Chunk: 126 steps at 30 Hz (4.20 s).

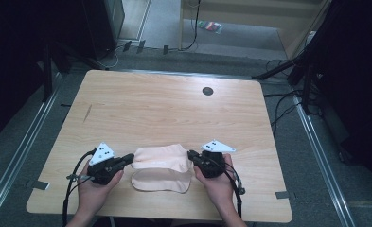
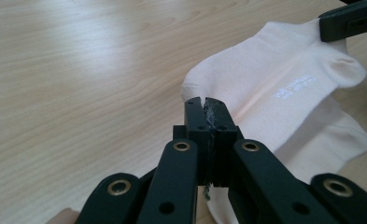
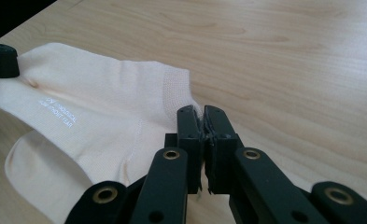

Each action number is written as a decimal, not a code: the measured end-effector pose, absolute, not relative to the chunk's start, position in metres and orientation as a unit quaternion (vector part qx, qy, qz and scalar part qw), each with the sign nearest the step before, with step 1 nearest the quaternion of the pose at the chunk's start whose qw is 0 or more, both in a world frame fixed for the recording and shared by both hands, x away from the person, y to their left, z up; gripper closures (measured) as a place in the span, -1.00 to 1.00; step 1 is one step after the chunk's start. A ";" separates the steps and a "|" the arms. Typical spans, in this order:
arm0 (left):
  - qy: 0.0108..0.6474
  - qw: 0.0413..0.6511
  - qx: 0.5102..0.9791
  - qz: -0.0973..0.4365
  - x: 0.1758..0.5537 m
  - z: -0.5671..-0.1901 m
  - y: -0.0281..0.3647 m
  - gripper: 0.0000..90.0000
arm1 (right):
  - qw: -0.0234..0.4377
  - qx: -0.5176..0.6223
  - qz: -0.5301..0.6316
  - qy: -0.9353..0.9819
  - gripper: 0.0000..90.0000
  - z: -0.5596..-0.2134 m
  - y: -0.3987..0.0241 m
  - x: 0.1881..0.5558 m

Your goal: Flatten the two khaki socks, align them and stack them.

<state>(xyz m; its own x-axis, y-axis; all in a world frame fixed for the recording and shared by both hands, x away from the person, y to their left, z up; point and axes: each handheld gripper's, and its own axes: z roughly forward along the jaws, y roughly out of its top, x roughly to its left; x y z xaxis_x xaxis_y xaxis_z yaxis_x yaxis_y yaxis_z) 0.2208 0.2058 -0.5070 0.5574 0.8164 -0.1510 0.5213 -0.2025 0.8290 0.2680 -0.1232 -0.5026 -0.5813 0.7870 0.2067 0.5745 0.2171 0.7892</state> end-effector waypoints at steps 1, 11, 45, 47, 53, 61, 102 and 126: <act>0.441 0.452 0.758 0.163 0.221 -0.507 0.206 1.00 | 0.120 0.442 0.443 0.771 0.92 -0.503 -0.123 0.268; 0.438 0.428 0.775 0.154 0.196 -0.520 0.201 1.00 | 0.105 0.440 0.430 0.781 0.92 -0.513 -0.126 0.241; 0.409 0.432 0.788 0.161 0.192 -0.538 0.200 0.47 | 0.103 0.452 0.433 0.773 0.51 -0.537 -0.130 0.232; 0.403 0.437 0.787 0.166 0.191 -0.536 0.201 0.49 | 0.096 0.451 0.436 0.773 0.55 -0.537 -0.130 0.232; 0.387 0.414 0.806 0.173 0.190 -0.540 0.194 0.64 | 0.099 0.445 0.414 0.788 0.81 -0.543 -0.122 0.231; 0.374 0.375 0.830 0.174 0.193 -0.550 0.185 0.65 | 0.100 0.450 0.409 0.787 0.94 -0.539 -0.126 0.231; 0.455 0.506 0.711 0.177 0.213 -0.532 0.239 -0.73 | 0.124 0.474 0.494 0.719 -0.71 -0.532 -0.152 0.246; 0.511 0.482 0.679 0.215 0.225 -0.537 0.279 -0.82 | 0.177 0.520 0.486 0.680 -0.70 -0.525 -0.216 0.260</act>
<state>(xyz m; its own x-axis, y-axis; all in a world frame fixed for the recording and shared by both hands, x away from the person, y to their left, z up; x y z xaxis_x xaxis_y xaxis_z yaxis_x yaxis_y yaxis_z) 0.2247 0.2792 -0.5369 0.3862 0.9004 -0.2003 0.4865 -0.0143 0.8736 0.2596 -0.2157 -0.5252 -0.3972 0.8790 0.2638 0.5346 -0.0120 0.8450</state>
